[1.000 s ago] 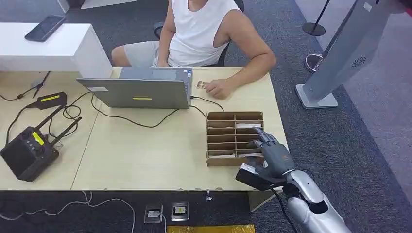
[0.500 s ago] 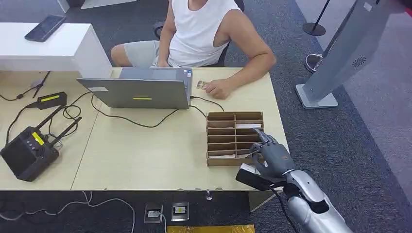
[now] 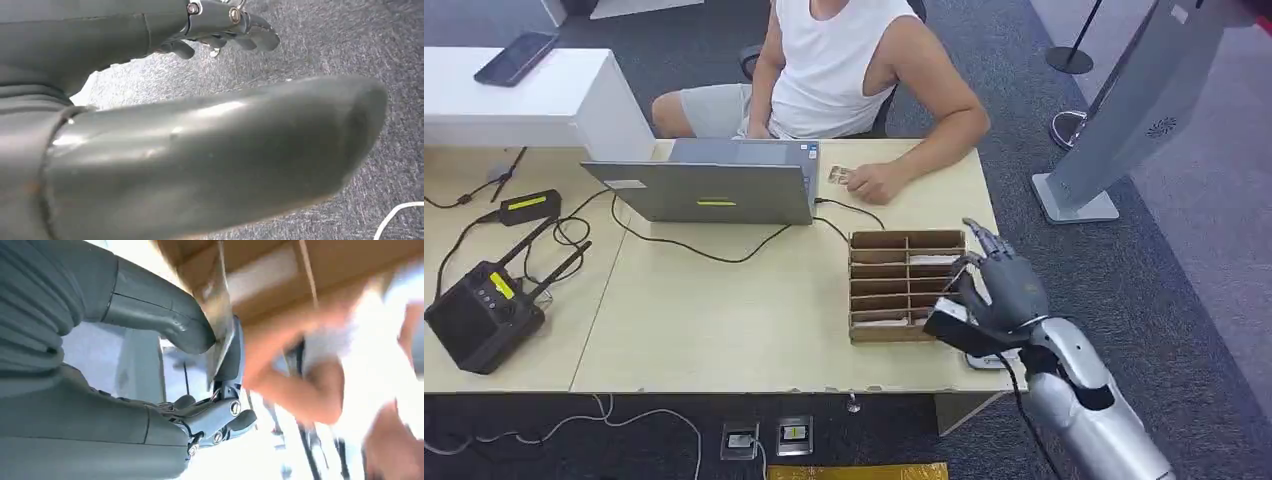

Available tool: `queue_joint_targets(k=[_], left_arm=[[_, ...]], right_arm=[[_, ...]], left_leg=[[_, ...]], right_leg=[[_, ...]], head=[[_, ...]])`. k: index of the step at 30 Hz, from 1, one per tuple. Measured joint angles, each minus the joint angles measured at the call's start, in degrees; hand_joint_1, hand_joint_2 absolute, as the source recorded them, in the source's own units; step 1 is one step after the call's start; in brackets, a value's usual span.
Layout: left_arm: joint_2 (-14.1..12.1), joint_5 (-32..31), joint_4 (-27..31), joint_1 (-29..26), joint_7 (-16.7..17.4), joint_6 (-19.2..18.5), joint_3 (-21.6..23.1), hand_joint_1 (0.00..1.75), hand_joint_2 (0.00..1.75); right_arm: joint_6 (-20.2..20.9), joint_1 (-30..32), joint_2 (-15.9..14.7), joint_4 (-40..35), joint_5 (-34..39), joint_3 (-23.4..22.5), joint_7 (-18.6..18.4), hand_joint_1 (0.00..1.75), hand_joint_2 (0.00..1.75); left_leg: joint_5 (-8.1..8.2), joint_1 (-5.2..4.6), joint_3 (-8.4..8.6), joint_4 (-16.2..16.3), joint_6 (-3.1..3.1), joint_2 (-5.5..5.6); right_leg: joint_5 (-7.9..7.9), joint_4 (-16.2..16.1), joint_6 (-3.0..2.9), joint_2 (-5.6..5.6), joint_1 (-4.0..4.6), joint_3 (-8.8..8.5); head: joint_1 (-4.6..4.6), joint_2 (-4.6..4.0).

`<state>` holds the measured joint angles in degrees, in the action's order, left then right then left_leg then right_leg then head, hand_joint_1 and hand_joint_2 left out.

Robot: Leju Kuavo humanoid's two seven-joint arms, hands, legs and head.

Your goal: Pass the card to the sensor for recognition and then transmit it.

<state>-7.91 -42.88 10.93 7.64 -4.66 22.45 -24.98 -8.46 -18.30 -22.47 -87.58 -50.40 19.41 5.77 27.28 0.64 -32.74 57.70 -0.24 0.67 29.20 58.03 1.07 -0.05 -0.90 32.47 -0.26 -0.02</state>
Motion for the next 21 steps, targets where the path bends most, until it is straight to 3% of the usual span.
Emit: queue_joint_targets(k=[10, 16, 21], left_arm=[[0.13, -0.37, 0.0, -0.01, -0.66, 0.0, 0.0, 0.0, 0.0], [0.5, -1.24, 0.0, 0.02, -0.66, 0.0, 0.0, 0.0, 0.0], [0.59, -2.6, 0.0, 0.14, -0.7, -0.15, 0.02, 0.0, 0.0]], right_arm=[[-1.18, -15.01, -0.83, -2.07, 4.98, -6.69, 1.35, 1.75, 1.75], [-1.02, -21.38, -0.39, 0.15, 5.7, -6.64, 2.51, 1.75, 1.75], [-1.27, -23.86, 1.79, 6.02, 3.87, -4.78, 4.96, 1.75, 1.75]], left_leg=[[-0.03, 0.0, -0.01, 0.01, -0.03, 0.0], [-0.03, 0.02, -0.05, 0.0, -0.03, 0.05], [-0.03, 0.02, -0.06, -0.01, -0.04, 0.07]], right_leg=[[-0.03, 0.01, 0.01, -0.01, 0.0, 0.0], [-0.02, 0.01, 0.01, -0.09, 0.01, -0.02], [-0.02, 0.03, 0.01, -0.08, 0.01, -0.01]], head=[[-0.02, 0.0], [-0.02, 0.0], [0.0, 0.0]])
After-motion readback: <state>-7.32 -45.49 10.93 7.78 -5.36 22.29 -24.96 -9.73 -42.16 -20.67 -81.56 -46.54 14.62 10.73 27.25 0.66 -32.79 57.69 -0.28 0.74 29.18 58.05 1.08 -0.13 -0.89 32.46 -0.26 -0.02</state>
